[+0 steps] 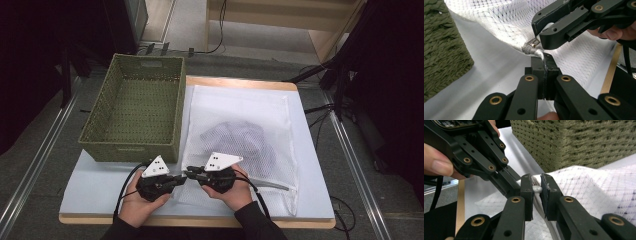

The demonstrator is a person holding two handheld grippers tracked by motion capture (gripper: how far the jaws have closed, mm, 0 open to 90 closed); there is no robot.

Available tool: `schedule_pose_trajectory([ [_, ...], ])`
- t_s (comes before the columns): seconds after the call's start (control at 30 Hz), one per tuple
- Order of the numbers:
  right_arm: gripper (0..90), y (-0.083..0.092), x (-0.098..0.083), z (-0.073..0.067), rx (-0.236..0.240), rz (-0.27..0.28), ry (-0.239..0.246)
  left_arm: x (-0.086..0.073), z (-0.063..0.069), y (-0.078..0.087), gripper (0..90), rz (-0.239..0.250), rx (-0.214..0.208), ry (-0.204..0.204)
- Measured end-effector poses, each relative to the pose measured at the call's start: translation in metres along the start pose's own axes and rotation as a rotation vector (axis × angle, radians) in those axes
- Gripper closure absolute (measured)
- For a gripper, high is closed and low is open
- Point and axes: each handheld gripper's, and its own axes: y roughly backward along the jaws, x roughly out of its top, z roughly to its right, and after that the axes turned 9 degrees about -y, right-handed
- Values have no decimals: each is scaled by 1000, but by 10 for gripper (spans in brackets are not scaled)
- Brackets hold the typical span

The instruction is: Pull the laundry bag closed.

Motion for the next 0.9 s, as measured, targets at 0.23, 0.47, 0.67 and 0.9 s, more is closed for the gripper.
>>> schedule_pose_trajectory([
  [0.23,807,-2,-2,3,15,-16,-19,0,0,2,900,10,3,-8],
  [0.47,824,-1,-1,5,30,-33,-29,0,1,2,900,12,3,-12],
  [0.67,828,-1,-4,4,-15,-70,-3,-1,-1,3,900,17,-5,22],
  [0.9,833,0,-9,2,-48,-98,25,-2,-3,3,900,39,-27,61],
])
